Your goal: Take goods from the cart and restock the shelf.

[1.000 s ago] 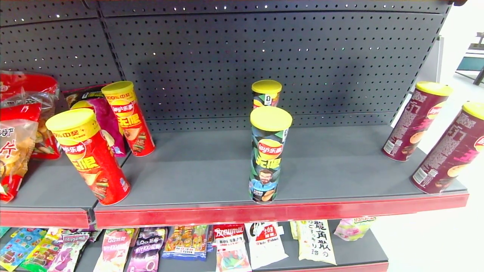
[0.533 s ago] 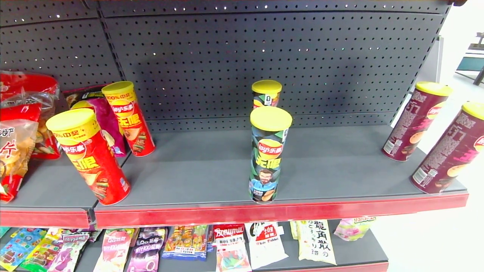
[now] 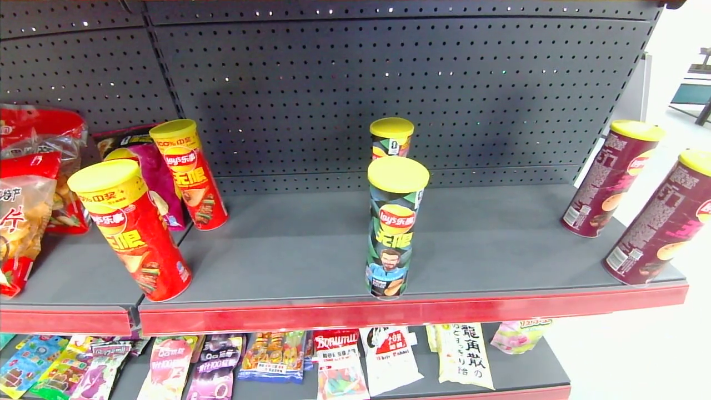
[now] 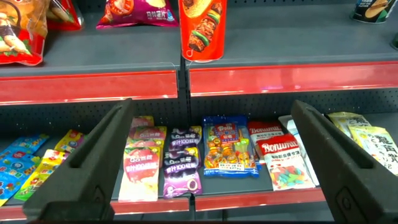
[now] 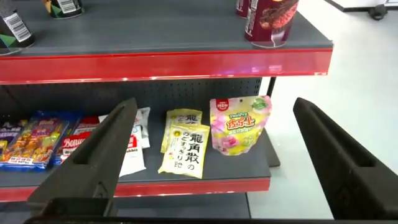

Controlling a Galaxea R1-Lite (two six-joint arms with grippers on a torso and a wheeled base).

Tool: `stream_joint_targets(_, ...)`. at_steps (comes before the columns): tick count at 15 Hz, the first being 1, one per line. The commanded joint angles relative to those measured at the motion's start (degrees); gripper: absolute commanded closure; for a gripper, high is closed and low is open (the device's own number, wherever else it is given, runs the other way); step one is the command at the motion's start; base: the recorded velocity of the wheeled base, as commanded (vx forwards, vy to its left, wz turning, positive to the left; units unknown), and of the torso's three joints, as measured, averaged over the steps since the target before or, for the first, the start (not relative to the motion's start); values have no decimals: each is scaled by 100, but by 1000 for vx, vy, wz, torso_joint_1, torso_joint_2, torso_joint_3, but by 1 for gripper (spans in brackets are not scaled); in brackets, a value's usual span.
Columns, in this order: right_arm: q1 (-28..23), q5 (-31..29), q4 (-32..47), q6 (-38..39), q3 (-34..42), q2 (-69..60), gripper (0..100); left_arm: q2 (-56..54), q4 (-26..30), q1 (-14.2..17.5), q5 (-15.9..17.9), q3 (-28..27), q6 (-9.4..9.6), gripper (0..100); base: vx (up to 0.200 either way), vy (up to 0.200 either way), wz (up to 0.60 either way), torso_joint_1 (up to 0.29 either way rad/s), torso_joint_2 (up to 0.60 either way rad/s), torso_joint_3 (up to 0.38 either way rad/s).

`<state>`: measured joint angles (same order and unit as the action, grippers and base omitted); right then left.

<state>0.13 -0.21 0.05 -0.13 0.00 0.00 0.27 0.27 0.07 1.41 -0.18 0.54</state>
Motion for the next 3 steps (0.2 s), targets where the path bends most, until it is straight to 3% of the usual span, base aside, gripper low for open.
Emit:
stream_joint_targets(1,4,-6,4,5,0,0,0,8,0,1,-1,1,-1,0,0,0,0,0,0,0)
stream_joint_targets(3,4,-14,4,13,0,0,0,8,0,1,-1,1,-1,0,0,0,0,0,0,0)
